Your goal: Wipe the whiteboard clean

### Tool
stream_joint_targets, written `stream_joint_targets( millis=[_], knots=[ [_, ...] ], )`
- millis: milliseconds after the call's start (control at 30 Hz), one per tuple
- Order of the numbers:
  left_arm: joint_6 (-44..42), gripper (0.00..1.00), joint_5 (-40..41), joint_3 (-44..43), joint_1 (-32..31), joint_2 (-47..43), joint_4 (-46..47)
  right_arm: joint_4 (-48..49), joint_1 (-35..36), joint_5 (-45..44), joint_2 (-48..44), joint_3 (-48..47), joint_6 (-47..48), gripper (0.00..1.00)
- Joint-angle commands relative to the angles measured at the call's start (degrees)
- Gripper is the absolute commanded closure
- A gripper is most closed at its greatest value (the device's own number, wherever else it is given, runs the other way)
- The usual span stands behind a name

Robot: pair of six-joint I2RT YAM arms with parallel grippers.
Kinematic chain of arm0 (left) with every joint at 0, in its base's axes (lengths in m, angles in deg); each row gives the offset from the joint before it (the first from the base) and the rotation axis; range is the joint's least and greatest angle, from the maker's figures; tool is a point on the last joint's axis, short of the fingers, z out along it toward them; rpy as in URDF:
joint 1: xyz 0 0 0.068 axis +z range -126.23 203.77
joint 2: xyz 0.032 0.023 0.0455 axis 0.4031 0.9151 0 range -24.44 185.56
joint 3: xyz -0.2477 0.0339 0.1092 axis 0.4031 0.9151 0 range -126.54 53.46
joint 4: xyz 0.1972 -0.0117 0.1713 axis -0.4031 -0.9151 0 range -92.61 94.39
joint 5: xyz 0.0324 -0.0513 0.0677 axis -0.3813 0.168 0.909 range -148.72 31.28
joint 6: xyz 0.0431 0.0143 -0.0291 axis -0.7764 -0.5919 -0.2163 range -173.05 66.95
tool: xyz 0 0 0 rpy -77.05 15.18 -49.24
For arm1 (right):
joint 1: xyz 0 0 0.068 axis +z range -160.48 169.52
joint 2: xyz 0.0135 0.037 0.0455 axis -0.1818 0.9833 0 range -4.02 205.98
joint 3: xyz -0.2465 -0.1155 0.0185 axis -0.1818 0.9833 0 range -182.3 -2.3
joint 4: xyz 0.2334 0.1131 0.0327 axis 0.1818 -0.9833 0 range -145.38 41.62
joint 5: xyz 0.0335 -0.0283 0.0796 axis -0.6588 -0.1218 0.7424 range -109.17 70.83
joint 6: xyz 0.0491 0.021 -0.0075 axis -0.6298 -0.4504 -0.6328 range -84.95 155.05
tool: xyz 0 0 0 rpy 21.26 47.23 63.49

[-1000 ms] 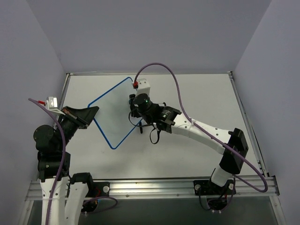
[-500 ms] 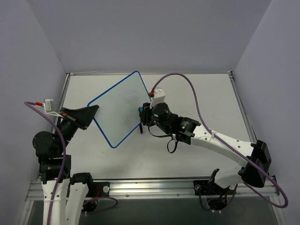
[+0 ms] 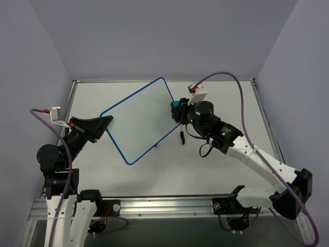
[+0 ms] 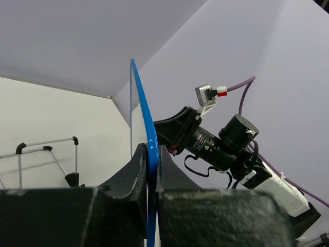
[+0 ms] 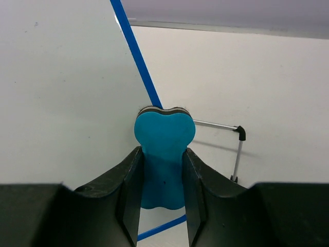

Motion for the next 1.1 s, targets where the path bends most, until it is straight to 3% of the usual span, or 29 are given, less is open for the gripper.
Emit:
stream_joint_targets(
  millis=[0,433,567,833,1067],
  knots=[
    [10.34,0.98,-5.46,-1.59,-1.50,-1.35,12.90,-0.72,-1.43,2.63,-2.49,0.14,2.61,1.00],
    [10.69,0.98,-3.35,-0.71,-1.59,-1.00,11.75,-0.99,1.90,9.92,-3.99,0.14,3.39,1.00],
    [11.39,0.98,-3.00,-0.53,-1.50,-1.00,11.84,-0.73,5.07,5.36,-5.56,1.19,4.28,1.00],
    [12.09,0.98,-3.17,-0.80,-1.68,-0.56,12.54,-1.51,1.65,0.26,-10.84,8.66,4.63,1.00],
    [12.09,0.98,-3.44,-0.36,-1.68,-0.30,12.72,-2.66,-1.60,2.01,-11.91,7.54,5.33,1.00]
  ],
)
